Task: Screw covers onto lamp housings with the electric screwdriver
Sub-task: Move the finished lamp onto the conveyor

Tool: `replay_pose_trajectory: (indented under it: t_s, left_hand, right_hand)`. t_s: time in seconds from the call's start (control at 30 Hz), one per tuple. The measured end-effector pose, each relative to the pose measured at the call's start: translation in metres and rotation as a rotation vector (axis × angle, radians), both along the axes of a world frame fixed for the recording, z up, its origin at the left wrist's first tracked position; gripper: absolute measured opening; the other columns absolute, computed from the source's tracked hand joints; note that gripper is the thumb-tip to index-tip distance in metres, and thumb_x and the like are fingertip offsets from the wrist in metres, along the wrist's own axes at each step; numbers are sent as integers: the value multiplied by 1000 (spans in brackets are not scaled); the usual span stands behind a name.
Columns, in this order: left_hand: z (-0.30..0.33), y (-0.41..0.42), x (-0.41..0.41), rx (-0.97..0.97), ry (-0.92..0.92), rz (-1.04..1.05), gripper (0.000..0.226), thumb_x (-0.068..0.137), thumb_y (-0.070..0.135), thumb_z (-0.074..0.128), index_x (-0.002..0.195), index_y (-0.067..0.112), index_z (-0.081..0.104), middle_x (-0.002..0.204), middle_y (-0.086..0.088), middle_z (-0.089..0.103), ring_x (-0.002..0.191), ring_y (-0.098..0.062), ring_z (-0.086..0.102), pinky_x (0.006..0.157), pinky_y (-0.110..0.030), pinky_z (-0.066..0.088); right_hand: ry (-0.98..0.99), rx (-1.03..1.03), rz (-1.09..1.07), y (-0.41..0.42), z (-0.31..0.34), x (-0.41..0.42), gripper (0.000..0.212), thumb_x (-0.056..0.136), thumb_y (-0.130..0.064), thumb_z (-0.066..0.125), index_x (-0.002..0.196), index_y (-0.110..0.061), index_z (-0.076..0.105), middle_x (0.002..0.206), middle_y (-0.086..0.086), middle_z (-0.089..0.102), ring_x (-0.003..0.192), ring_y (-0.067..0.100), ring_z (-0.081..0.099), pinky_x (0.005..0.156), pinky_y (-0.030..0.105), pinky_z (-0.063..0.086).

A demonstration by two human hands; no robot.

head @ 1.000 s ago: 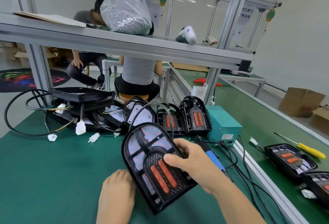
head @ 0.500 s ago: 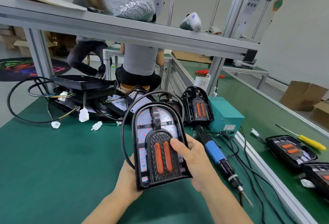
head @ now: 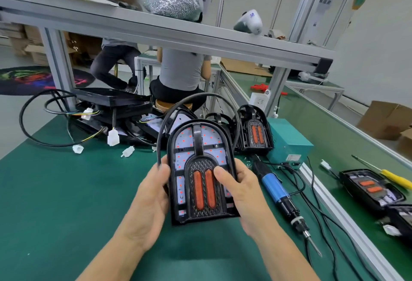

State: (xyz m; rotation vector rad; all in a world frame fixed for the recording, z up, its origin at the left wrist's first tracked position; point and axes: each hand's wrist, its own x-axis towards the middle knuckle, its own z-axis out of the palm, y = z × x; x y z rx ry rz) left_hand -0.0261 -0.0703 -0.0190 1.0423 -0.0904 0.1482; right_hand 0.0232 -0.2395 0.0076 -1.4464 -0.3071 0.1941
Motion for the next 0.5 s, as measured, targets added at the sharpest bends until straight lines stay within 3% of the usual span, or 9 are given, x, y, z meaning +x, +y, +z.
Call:
replay_pose_trajectory:
  t_s: [0.17,0.27,0.33,0.43,0.5]
  left_hand:
    - [4,-12,3,80,111,165,41,61,20,84,99,19,70,105,-10,72,96,-27,69,78,-38,56]
    - [6,-14,3,23,184,171,45,58,29,80,98,12,69,100,-14,73,86,-29,71,66,-38,58]
    - [8,-12,1,-4,207,142,47,61,29,77,101,9,67,99,-15,73,83,-30,71,61,-37,57]
    - [11,-10,0,-26,227,113,43,64,27,75,101,7,66,96,-17,73,76,-29,72,56,-36,56]
    - [12,-9,-1,-45,246,112,37,65,26,74,97,8,66,94,-18,73,71,-28,71,54,-37,55]
  right_hand:
    - [91,10,65,1,0,-3,21,77,-35,71,94,-22,68,96,8,70,82,22,64,77,37,52]
    - [221,123,169,0,4,-2,44,83,-48,65,109,-12,68,110,10,70,93,26,66,78,34,55]
    - [278,168,234,0,9,-2,54,89,-59,51,112,-15,74,114,11,72,100,24,70,80,33,57]
    - [250,138,50,1,13,7,49,91,-54,44,77,-21,78,89,2,75,80,17,69,76,32,55]
    - [194,169,-82,-1,12,14,45,101,-38,41,75,-16,70,69,-2,65,65,14,56,66,29,46]
